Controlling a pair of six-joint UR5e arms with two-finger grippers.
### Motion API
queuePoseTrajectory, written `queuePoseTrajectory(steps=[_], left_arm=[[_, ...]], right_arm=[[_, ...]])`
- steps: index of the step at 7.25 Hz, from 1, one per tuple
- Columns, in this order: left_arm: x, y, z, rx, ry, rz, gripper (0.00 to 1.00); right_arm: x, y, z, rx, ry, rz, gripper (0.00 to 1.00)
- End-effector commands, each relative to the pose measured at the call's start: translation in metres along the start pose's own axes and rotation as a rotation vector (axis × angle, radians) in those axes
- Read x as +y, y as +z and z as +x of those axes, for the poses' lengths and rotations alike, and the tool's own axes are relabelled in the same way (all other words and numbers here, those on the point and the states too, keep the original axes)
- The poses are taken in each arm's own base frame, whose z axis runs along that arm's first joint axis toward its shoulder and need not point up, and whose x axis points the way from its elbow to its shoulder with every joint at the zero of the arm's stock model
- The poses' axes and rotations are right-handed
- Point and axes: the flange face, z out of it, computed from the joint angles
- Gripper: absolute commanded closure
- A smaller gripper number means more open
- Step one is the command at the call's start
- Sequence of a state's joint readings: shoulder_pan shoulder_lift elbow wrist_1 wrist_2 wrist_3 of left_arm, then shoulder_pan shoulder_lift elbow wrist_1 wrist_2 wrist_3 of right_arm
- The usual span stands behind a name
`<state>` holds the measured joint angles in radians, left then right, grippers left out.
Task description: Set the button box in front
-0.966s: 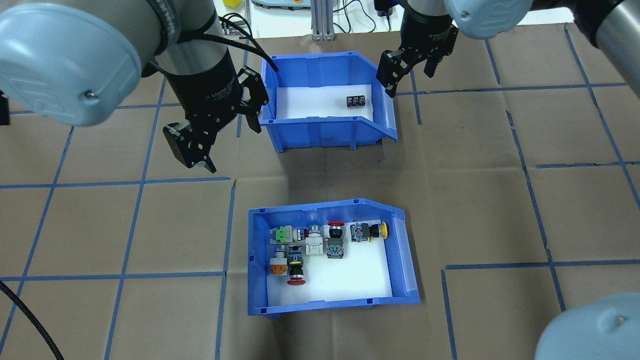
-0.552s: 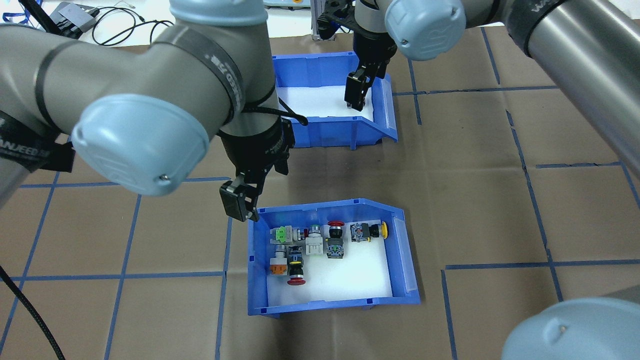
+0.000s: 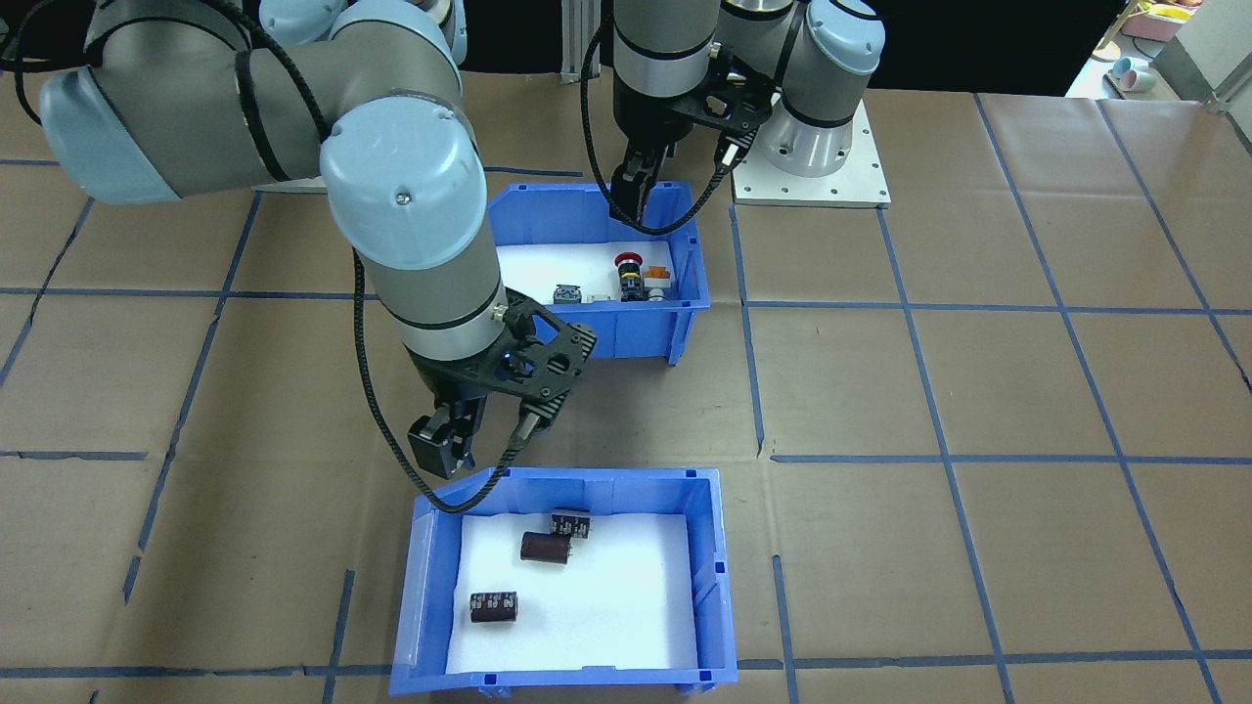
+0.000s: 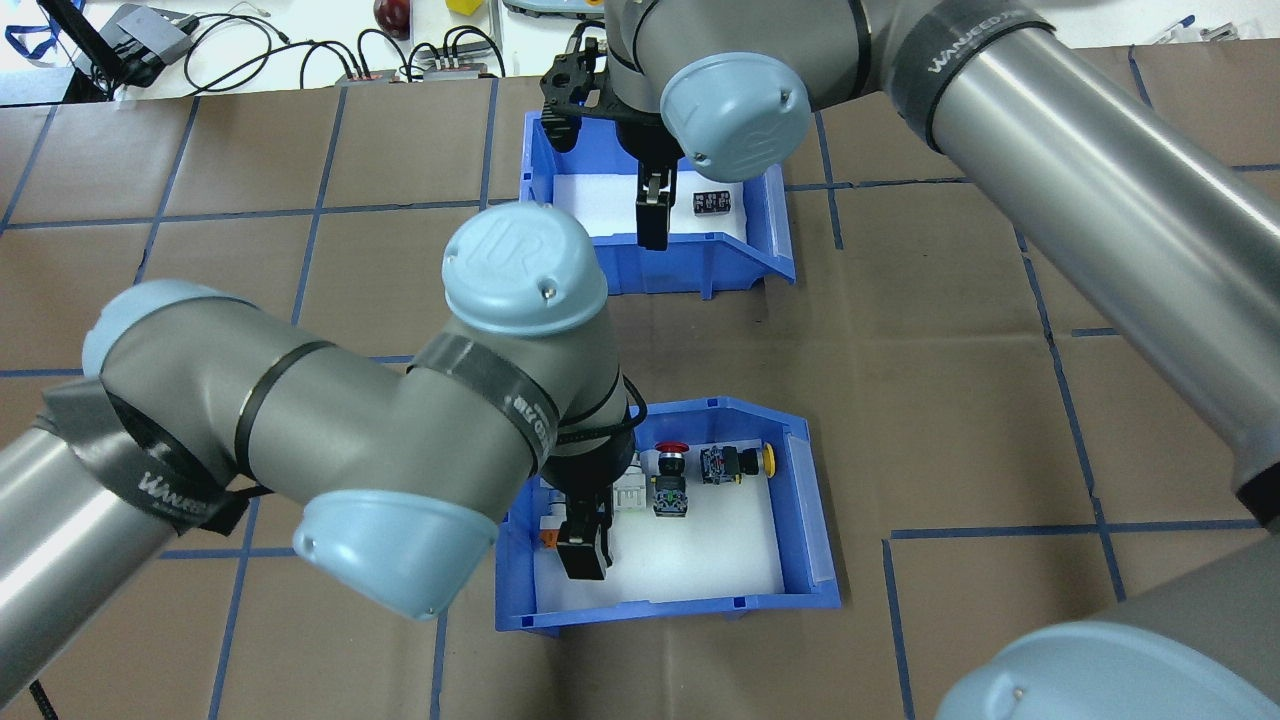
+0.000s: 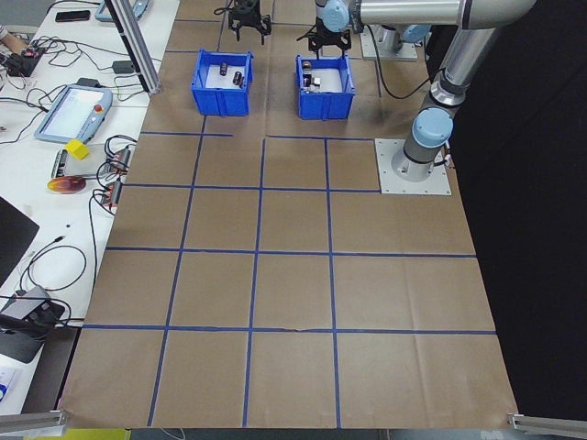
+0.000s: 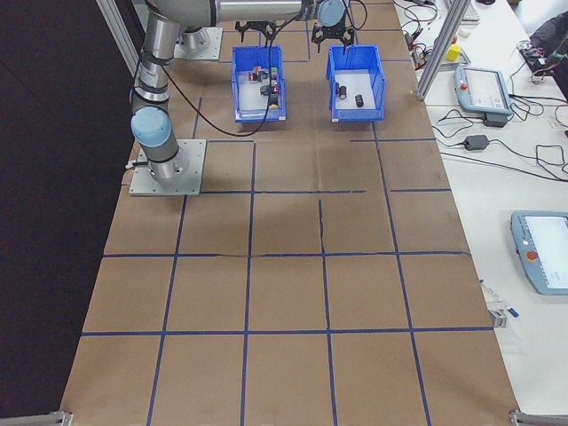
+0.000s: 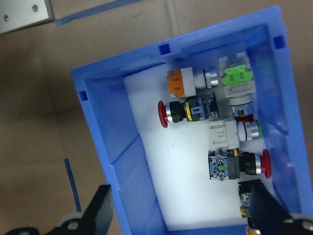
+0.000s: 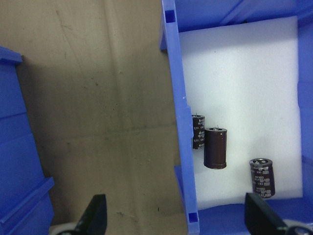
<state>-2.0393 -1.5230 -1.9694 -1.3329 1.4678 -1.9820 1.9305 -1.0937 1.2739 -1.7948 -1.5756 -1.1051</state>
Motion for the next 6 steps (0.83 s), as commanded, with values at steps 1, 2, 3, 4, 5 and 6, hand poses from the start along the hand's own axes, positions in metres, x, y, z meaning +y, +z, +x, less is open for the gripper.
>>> queuePoseTrajectory(steps=[1,2,3,4,5,6], left_arm=[[-0.006,0.035,-0.035,-0.023,-0.077,-0.055,0.01],[-0.014,0.051,-0.051,-0.042,-0.085,-0.056,0.01],[-0.018,0.056,-0.059,-0.047,-0.092,-0.053,0.01],[-0.018,0.055,-0.060,-0.036,-0.090,-0.059,0.01],[-0.017,0.054,-0.058,-0.021,-0.089,-0.068,0.01],[-0.013,0.064,-0.062,-0.038,-0.076,-0.054,0.01]], right_arm=[[-0.015,0.025,-0.003,-0.024,-0.045,-0.016,0.00],[-0.031,0.047,-0.010,-0.046,-0.086,-0.036,0.00],[-0.040,0.069,-0.003,-0.021,-0.120,-0.025,0.00],[-0.045,0.091,0.003,-0.007,-0.118,-0.018,0.00],[-0.048,0.109,0.004,-0.028,-0.116,-0.027,0.00],[-0.047,0.116,0.004,-0.038,-0.114,-0.032,0.00]])
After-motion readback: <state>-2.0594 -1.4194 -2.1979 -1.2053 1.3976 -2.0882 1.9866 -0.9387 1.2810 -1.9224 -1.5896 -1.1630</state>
